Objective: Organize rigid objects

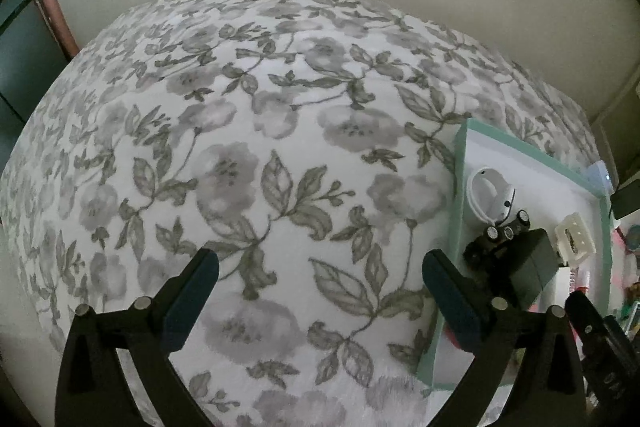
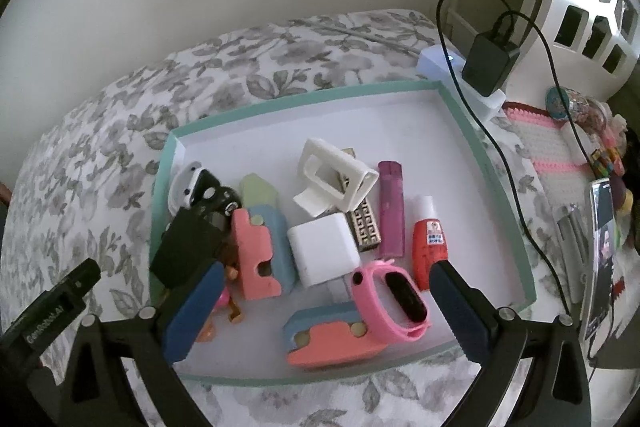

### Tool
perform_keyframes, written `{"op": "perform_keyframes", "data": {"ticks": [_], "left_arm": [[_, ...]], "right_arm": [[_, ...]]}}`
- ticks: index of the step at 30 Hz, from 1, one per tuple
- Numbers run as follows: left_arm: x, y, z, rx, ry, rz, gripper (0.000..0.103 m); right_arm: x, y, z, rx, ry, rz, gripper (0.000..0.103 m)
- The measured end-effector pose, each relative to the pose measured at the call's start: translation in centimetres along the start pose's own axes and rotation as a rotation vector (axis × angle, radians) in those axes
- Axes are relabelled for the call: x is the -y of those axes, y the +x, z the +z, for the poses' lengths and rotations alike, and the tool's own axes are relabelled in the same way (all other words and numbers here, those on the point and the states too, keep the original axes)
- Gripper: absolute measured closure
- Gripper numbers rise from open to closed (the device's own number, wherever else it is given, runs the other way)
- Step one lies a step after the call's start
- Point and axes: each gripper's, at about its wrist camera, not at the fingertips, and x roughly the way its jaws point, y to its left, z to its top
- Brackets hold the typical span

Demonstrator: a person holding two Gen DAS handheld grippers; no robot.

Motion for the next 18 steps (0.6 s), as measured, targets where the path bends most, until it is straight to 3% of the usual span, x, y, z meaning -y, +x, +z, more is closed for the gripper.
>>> {"op": "perform_keyframes", "data": {"ticks": [13, 18], "left_arm": [[-2.1, -3.3, -2.7, 0.043, 0.019, 0.011, 0.002], [-2.6, -4.1, -3.2, 0.044, 0.023, -0.028, 0.002]], "right_arm": [[-1.0, -2.0, -2.2, 0.009, -0.02, 0.039, 0.0], [-1.0, -2.7, -3.1, 0.015, -0.029, 0.047, 0.0]]}}
